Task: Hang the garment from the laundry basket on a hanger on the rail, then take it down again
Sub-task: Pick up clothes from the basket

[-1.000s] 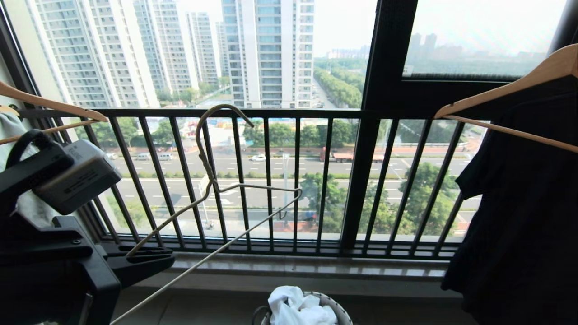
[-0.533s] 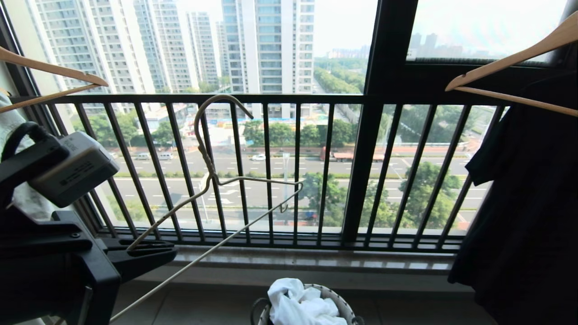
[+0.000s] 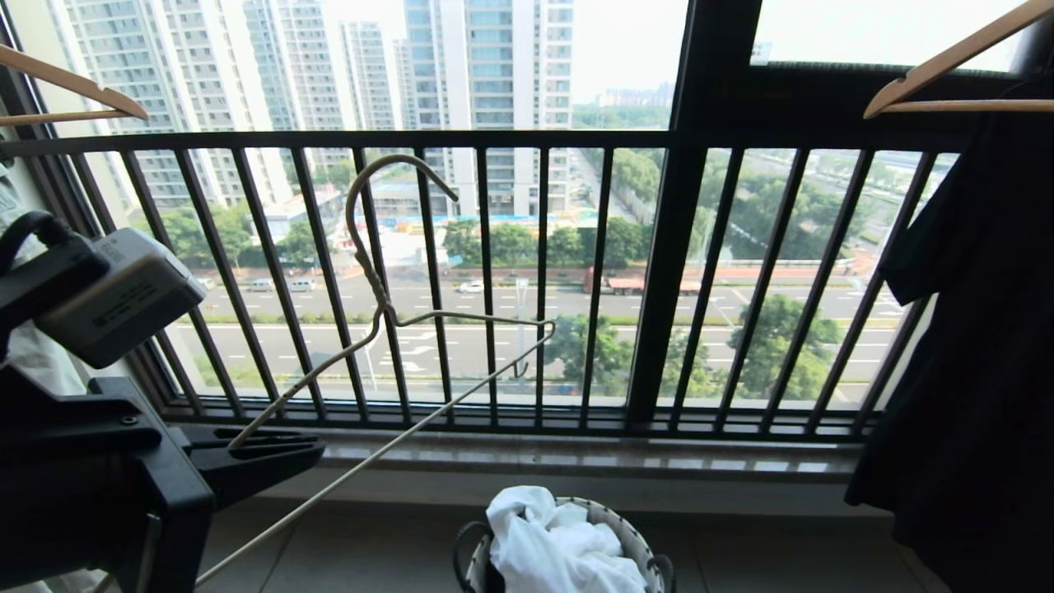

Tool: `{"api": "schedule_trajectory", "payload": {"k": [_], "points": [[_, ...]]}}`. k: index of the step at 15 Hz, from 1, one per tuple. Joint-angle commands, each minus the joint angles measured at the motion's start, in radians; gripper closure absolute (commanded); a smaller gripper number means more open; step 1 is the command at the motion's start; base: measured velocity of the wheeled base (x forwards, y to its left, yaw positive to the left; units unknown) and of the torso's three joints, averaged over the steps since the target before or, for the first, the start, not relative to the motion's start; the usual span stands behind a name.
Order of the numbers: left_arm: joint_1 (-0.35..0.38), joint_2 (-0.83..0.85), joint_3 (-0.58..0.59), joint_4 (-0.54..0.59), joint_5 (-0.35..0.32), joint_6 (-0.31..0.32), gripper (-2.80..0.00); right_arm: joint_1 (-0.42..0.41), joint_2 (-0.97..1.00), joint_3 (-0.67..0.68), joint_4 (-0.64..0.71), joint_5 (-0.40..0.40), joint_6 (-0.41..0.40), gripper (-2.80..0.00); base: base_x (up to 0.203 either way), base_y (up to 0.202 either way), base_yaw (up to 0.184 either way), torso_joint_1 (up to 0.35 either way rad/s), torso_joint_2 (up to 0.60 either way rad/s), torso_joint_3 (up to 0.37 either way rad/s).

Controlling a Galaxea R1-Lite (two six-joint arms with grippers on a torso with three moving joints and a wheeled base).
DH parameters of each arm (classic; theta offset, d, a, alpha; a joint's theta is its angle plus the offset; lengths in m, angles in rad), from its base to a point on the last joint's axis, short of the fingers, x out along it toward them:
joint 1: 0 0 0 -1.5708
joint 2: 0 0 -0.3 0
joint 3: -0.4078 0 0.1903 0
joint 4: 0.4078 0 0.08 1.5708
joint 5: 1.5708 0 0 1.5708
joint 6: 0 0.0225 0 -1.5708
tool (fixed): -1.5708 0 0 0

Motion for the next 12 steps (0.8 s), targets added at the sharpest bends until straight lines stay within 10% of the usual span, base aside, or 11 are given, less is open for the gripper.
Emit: {"api": "schedule_trajectory", "payload": {"k": [1,12], "points": [[0.000,-0.004,0.000,0.001,0.001,-0.001,0.00,0.000,0.001,0.000,0.000,0.000,0.001,0.00,0.000,0.000,0.000,-0.193,0.49,0.315],[-0.002,-0.010,0.000,0.001,-0.001,-0.001,0.00,0.000,0.001,0.000,0.000,0.000,0.000,0.00,0.000,0.000,0.000,-0.161,0.47,0.316]]}}
